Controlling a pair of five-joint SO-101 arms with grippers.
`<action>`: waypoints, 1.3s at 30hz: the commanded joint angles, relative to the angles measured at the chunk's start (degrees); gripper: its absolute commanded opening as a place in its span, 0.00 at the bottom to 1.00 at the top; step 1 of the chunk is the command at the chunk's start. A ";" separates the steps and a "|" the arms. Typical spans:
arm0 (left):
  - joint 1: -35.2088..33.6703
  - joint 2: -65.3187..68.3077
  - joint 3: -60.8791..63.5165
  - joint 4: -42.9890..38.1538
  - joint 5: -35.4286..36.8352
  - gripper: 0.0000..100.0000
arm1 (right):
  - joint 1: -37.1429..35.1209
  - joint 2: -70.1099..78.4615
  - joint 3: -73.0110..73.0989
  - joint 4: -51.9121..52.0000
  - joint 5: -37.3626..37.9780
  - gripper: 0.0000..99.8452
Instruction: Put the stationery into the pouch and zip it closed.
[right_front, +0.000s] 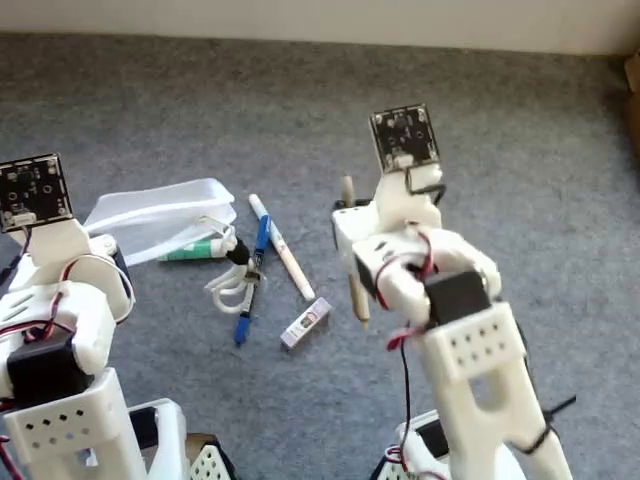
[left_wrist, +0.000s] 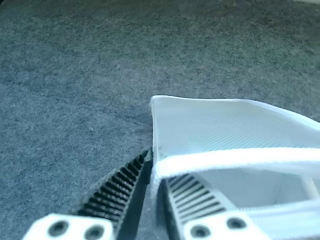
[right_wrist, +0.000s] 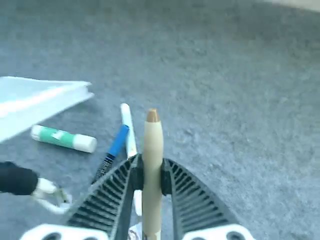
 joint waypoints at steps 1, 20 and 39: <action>3.12 0.40 -3.47 -0.09 0.70 0.01 | -5.41 -8.40 -1.01 -1.63 -2.37 0.01; 3.12 20.53 -15.78 2.99 2.37 0.01 | -17.10 -29.58 19.82 -53.14 -5.01 0.01; 3.12 20.62 -14.99 3.34 2.37 0.01 | -25.54 -0.75 23.60 -93.41 -4.92 0.01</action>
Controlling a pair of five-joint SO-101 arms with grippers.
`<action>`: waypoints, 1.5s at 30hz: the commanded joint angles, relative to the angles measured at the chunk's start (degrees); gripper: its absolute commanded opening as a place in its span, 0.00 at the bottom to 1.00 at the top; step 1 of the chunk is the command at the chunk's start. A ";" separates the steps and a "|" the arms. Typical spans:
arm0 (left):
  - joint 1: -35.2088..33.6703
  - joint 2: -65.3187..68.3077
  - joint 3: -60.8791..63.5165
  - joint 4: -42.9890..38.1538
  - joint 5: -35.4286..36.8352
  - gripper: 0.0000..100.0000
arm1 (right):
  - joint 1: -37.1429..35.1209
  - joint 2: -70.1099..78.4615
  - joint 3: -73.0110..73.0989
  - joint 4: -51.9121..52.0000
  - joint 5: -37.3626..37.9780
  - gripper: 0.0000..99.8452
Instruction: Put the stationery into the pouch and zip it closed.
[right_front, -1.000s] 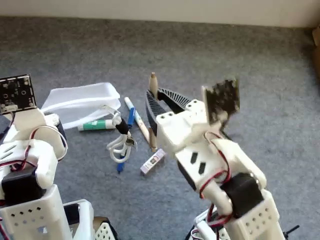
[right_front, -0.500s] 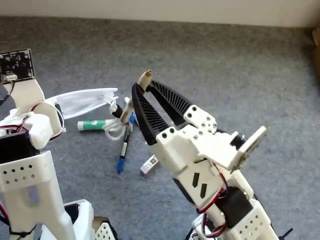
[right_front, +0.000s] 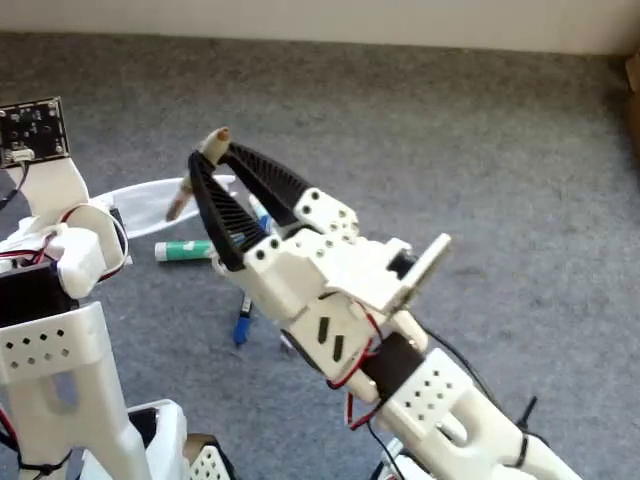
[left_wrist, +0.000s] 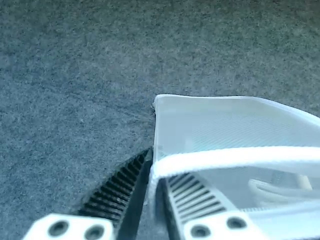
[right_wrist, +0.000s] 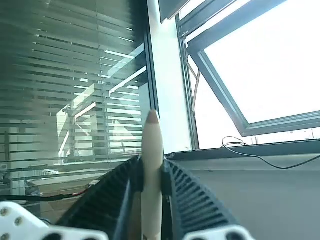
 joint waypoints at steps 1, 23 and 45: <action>1.10 0.57 -1.45 0.09 0.62 0.01 | -1.71 5.76 -0.75 -5.93 0.53 0.01; 0.92 0.57 -1.45 0.09 0.70 0.01 | -4.18 20.62 -0.57 -11.91 5.98 0.15; 0.84 0.75 -1.36 0.09 0.70 0.01 | -5.67 -3.56 -7.16 49.27 5.63 0.22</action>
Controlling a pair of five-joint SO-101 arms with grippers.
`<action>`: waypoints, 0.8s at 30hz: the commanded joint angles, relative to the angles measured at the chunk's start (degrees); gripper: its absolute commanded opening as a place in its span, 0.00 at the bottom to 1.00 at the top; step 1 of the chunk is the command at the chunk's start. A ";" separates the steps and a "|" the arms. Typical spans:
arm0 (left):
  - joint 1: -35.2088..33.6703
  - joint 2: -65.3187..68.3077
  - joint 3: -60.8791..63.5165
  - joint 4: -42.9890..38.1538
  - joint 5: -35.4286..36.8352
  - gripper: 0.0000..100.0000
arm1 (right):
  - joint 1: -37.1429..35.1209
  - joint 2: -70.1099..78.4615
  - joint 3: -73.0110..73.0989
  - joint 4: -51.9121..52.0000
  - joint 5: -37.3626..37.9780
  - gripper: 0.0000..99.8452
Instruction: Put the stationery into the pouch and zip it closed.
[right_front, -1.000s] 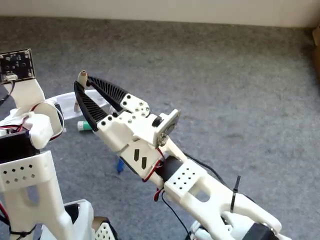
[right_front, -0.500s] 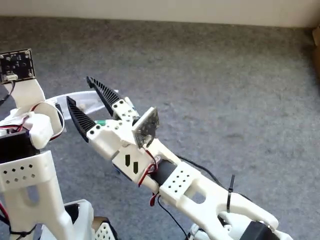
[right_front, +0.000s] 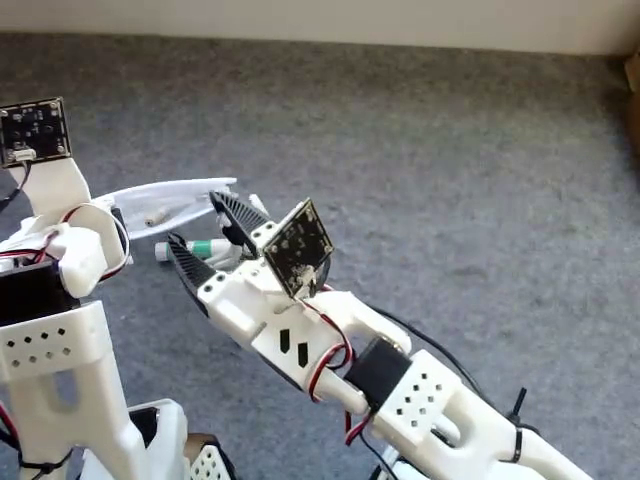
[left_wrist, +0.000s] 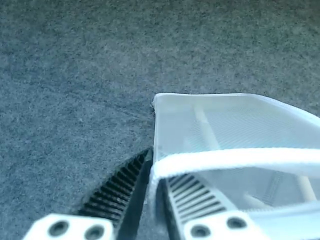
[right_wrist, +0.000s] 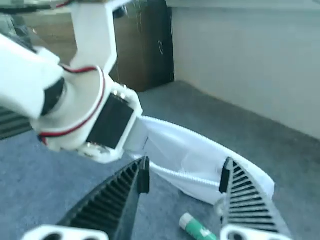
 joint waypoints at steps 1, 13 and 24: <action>0.75 0.66 -1.36 0.09 0.70 0.01 | 0.13 -3.47 -3.56 7.08 0.26 0.22; 0.75 0.66 0.40 -0.35 0.70 0.01 | 10.42 -5.32 -3.74 35.47 0.35 0.22; 0.75 0.66 0.40 -0.35 0.70 0.01 | 17.98 18.15 -6.73 37.49 0.53 0.22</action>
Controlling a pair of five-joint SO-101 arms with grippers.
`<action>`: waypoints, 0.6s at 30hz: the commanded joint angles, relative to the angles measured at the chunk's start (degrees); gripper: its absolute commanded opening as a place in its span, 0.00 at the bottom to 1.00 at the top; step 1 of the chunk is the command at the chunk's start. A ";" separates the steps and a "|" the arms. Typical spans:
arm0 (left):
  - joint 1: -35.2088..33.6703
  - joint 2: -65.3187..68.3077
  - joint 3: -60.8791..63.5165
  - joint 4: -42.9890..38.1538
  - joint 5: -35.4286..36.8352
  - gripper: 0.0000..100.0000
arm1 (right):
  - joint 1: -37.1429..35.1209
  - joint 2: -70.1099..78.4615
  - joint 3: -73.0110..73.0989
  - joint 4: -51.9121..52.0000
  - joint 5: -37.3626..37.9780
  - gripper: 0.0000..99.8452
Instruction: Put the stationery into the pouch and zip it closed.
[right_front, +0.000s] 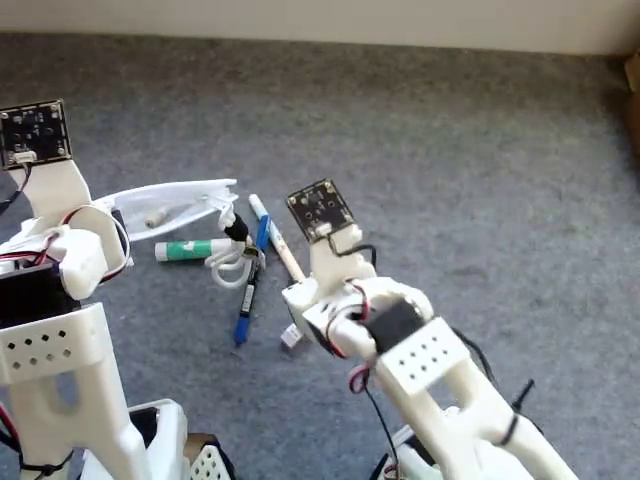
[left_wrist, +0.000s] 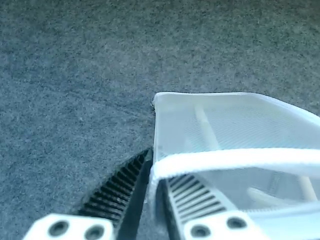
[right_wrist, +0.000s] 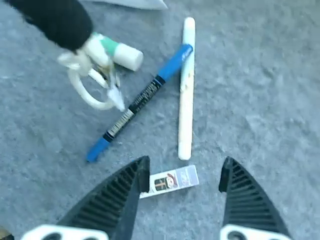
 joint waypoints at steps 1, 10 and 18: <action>0.75 1.01 -0.22 -0.35 0.70 0.01 | 1.10 9.36 -6.81 0.40 0.44 0.22; 0.75 1.10 -0.22 -0.26 0.70 0.01 | 1.27 29.93 -18.15 0.40 0.70 0.22; 0.75 1.10 -0.22 -0.26 0.70 0.01 | 3.38 40.84 -24.48 0.13 0.70 0.22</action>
